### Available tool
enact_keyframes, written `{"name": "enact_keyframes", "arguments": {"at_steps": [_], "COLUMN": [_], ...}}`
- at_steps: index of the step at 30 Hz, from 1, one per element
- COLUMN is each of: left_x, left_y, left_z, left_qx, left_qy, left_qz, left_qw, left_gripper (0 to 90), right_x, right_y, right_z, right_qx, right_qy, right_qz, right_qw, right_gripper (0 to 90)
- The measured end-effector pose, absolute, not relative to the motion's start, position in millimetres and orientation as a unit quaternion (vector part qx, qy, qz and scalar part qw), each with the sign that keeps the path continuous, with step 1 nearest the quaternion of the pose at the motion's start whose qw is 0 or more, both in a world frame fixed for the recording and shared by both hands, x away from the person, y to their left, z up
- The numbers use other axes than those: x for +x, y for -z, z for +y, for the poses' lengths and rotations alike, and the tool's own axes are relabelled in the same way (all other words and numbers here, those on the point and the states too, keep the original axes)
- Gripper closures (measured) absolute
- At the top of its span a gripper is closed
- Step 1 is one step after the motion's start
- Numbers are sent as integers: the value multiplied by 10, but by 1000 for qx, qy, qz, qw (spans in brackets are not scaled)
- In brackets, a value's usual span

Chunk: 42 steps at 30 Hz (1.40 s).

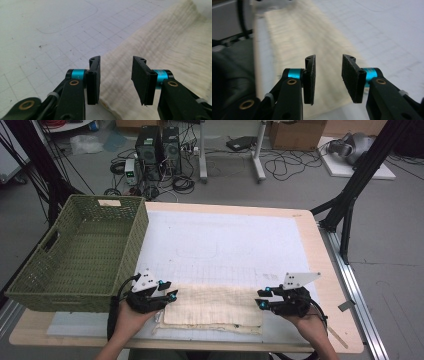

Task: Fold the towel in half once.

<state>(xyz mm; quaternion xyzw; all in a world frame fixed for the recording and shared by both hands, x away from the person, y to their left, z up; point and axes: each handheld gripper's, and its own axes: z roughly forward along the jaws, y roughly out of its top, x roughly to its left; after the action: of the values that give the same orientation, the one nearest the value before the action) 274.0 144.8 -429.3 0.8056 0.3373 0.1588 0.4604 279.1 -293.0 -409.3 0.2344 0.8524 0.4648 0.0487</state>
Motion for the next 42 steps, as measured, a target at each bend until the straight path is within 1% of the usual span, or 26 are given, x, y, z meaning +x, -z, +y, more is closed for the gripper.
{"name": "enact_keyframes", "arguments": {"at_steps": [2, 3, 6, 8, 9, 10, 11, 12, 13, 14, 15, 19, 21, 23, 24, 26, 27, 28, 29, 30, 31, 33, 36, 42], "left_x": [2789, 2831, 2922, 2967, 2977, 2982, 2976, 2986, 2989, 2986, 2988, 3062, 3137, 3228, 3296, 3414, 3461, 3527, 3559, 3566, 3562, 3523, 3431, 3136], "left_y": [4325, 4354, 4417, 4454, 4463, 4485, 4491, 4495, 4497, 4491, 4482, 4424, 4384, 4343, 4321, 4312, 4318, 4327, 4328, 4326, 4315, 4289, 4247, 4304], "left_z": [1427, 1417, 1406, 1406, 1411, 1408, 1409, 1419, 1409, 1399, 1387, 1309, 1272, 1246, 1227, 1228, 1225, 1220, 1230, 1251, 1281, 1316, 1362, 1394], "left_qx": [806, 806, 807, 807, 811, 813, 812, 815, 817, 816, 816, 803, 785, 779, 771, 757, 758, 761, 761, 754, 753, 759, 766, 786], "left_qy": [-170, -171, -170, -159, -155, -150, -152, -136, -133, -137, -140, -162, -176, -189, -207, -219, -219, -226, -229, -231, -231, -230, -221, -198], "left_qz": [344, 353, 371, 382, 381, 376, 374, 368, 369, 368, 367, 374, 386, 394, 401, 413, 416, 424, 432, 440, 443, 437, 419, 379], "left_qw": [451, 444, 427, 422, 416, 418, 422, 426, 424, 424, 424, 435, 450, 450, 450, 457, 452, 436, 427, 429, 428, 425, 434, 446], "left_gripper": [584, 577, 519, 516, 532, 598, 682, 791, 840, 852, 858, 865, 865, 866, 866, 865, 859, 835, 769, 715, 687, 641, 618, 624], "right_x": [2909, 2962, 3143, 3230, 3263, 3278, 3290, 3291, 3282, 3277, 3282, 3344, 3427, 3508, 3544, 3639, 3674, 3698, 3727, 3737, 3736, 3689, 3560, 3205], "right_y": [4143, 4165, 4258, 4326, 4365, 4393, 4431, 4454, 4461, 4449, 4437, 4349, 4257, 4163, 4133, 4086, 4088, 4095, 4113, 4126, 4135, 4135, 4137, 4219], "right_z": [-2943, -2948, -2937, -2916, -2900, -2885, -2861, -2842, -2827, -2826, -2828, -2857, -2892, -2915, -2922, -2933, -2928, -2923, -2919, -2928, -2935, -2949, -2960, -2908], "right_qx": [259, 266, 291, 301, 302, 302, 300, 296, 290, 282, 276, 281, 289, 295, 298, 309, 312, 315, 327, 334, 339, 338, 327, 295], "right_qy": [-455, -454, -447, -441, -435, -430, -421, -414, -410, -412, -417, -401, -397, -401, -401, -408, -408, -407, -406, -409, -409, -405, -418, -428], "right_qz": [850, 849, 844, 845, 848, 850, 856, 861, 865, 866, 865, 872, 870, 866, 864, 856, 855, 854, 848, 844, 843, 845, 843, 850], "right_qw": [59, 59, 49, 36, 26, 19, 3, -13, -18, -24, -25, 10, 38, 56, 62, 72, 75, 81, 92, 88, 85, 89, 90, 82], "right_gripper": [593, 586, 561, 548, 549, 558, 599, 678, 736, 819, 843, 855, 856, 856, 855, 852, 826, 742, 687, 663, 639, 622, 623, 646]}}
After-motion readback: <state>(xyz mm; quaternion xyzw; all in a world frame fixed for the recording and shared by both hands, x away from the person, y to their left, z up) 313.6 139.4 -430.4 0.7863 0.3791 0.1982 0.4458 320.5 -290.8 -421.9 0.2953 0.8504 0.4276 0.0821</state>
